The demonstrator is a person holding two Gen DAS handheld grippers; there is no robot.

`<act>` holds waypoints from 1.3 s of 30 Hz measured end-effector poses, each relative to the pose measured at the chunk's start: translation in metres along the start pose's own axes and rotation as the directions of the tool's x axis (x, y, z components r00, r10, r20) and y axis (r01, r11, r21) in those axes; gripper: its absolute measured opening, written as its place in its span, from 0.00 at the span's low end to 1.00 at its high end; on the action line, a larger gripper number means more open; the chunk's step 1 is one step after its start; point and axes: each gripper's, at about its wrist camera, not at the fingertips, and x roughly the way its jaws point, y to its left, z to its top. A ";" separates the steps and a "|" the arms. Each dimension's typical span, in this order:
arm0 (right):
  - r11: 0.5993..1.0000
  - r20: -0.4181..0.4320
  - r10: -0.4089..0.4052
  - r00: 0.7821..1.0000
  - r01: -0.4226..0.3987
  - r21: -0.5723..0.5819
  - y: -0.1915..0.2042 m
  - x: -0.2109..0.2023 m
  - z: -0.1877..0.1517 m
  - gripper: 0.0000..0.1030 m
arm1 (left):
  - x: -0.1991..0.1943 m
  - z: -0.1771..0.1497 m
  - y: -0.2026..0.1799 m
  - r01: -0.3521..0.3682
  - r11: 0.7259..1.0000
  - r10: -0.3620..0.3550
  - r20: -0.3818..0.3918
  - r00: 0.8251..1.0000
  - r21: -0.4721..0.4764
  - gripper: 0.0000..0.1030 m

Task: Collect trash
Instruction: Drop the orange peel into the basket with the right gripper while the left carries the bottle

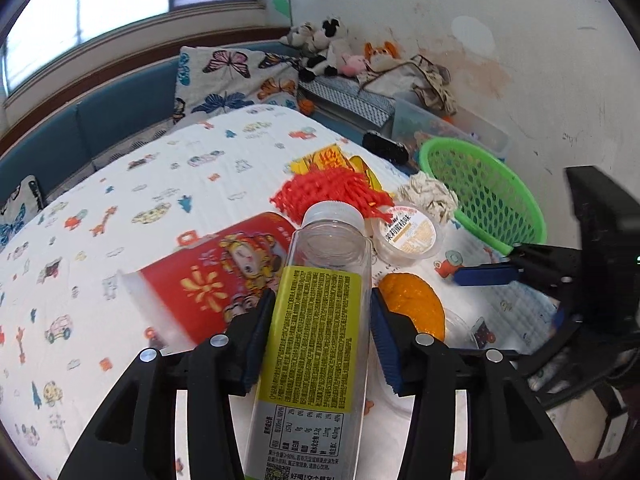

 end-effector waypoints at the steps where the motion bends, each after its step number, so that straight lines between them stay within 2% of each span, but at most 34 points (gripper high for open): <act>1: 1.000 -0.003 0.000 1.000 0.000 -0.009 0.001 0.004 0.002 0.77 | -0.004 -0.001 0.001 -0.005 1.000 0.005 0.005 1.000 -0.003 0.44; 10: 0.999 -0.034 0.016 0.999 -0.018 -0.038 0.001 0.029 0.007 0.77 | -0.020 -0.005 0.010 -0.019 0.999 0.020 0.031 0.999 -0.032 0.44; 13: 0.999 -0.027 0.014 1.000 -0.015 -0.034 0.000 0.027 0.008 0.72 | -0.022 -0.007 0.010 -0.022 0.999 0.023 0.031 0.999 -0.037 0.44; 20: 1.000 -0.014 0.016 1.000 -0.016 -0.017 -0.001 0.021 0.005 0.54 | -0.025 -0.009 0.007 -0.022 0.999 0.023 0.039 0.999 -0.041 0.44; 31: 1.000 0.009 0.022 1.000 -0.022 0.018 -0.003 0.013 0.001 0.54 | -0.032 -0.007 0.003 -0.028 0.999 0.030 0.051 0.998 -0.037 0.44; 39: 0.998 0.090 0.042 0.995 -0.045 0.042 -0.003 -0.023 -0.002 0.53 | -0.043 -0.004 0.000 -0.025 0.999 0.028 0.066 0.997 -0.046 0.44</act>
